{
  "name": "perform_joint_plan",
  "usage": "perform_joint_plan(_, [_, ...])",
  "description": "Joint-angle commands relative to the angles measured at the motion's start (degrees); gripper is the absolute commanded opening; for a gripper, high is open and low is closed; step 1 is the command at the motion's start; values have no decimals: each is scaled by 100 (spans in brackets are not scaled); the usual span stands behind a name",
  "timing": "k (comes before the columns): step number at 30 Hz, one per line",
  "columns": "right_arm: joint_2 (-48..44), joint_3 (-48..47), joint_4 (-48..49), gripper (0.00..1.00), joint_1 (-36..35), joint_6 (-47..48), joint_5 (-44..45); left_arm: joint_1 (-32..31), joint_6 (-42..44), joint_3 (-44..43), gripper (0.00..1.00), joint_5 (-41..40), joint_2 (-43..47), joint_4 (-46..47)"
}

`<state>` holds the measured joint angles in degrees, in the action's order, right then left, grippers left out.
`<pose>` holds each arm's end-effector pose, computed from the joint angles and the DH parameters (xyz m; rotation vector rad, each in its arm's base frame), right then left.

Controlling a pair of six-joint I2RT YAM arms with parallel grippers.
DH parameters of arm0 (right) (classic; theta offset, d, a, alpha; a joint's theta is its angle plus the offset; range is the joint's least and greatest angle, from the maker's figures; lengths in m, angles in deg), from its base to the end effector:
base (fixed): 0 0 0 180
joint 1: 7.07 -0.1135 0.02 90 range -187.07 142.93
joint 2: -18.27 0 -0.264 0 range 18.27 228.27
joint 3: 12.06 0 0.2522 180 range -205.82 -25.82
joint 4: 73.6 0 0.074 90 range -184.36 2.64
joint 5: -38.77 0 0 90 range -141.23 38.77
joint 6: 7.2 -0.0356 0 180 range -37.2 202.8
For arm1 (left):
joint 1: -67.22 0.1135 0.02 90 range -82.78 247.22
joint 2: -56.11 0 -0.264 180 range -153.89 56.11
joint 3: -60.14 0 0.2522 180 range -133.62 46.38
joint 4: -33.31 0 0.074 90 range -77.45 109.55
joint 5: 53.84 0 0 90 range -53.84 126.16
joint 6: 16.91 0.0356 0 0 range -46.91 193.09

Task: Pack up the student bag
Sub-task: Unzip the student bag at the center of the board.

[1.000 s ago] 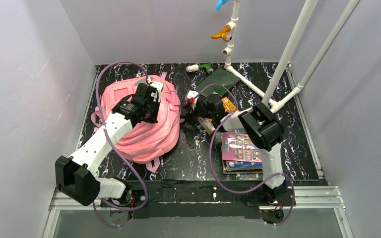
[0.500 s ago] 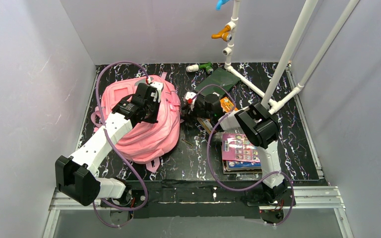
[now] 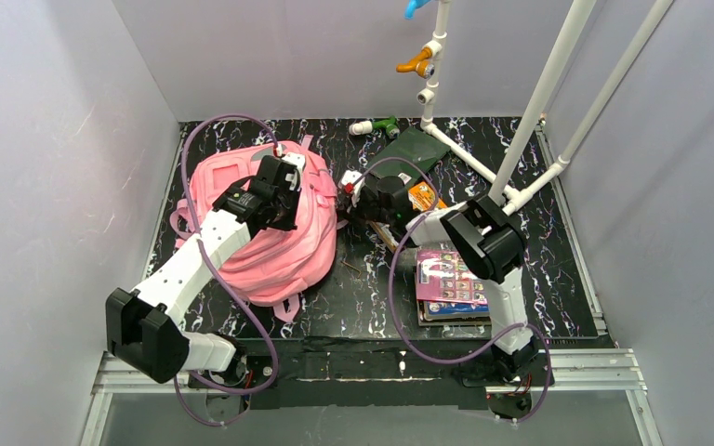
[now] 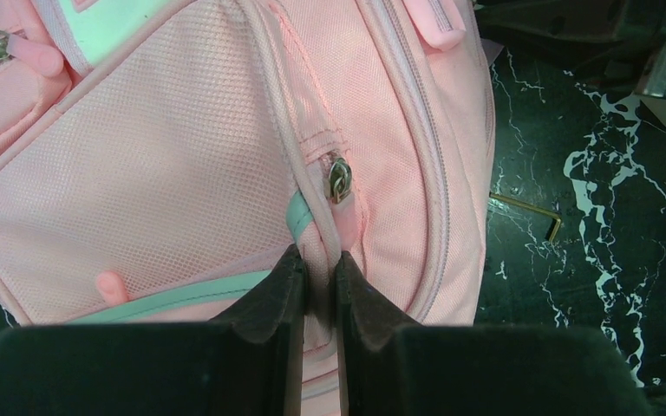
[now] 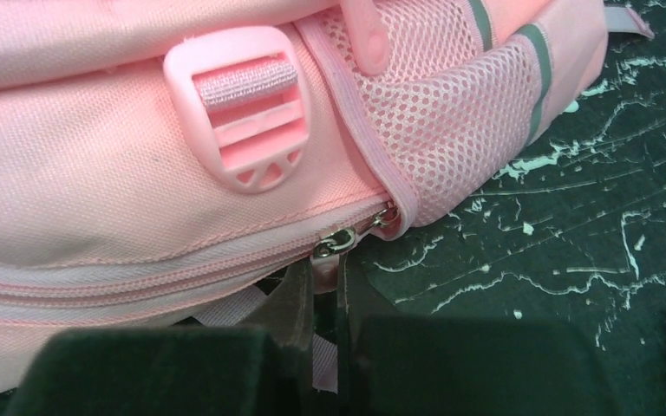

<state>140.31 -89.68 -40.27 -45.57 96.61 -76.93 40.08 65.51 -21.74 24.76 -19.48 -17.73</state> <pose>0.3381 0.2887 0.1404 -1.0773 1.4407 0.7051 0.2544 -0.1225 0.3202 0.3005 2.3140 -0.0678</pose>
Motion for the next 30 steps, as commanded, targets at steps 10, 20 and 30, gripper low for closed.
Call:
perform_joint_plan(10, [-1465,129,-2279,1,-676,-249,1759,121,-946,-521,0,-1116,-639,436])
perform_joint_plan(20, [-1957,398,-2889,1,-1402,-131,2077,416,-1682,-876,0,-952,-988,431])
perform_joint_plan(30, [-2386,801,-2410,1,-1725,-528,1916,424,-1900,-971,0,-1091,-897,384])
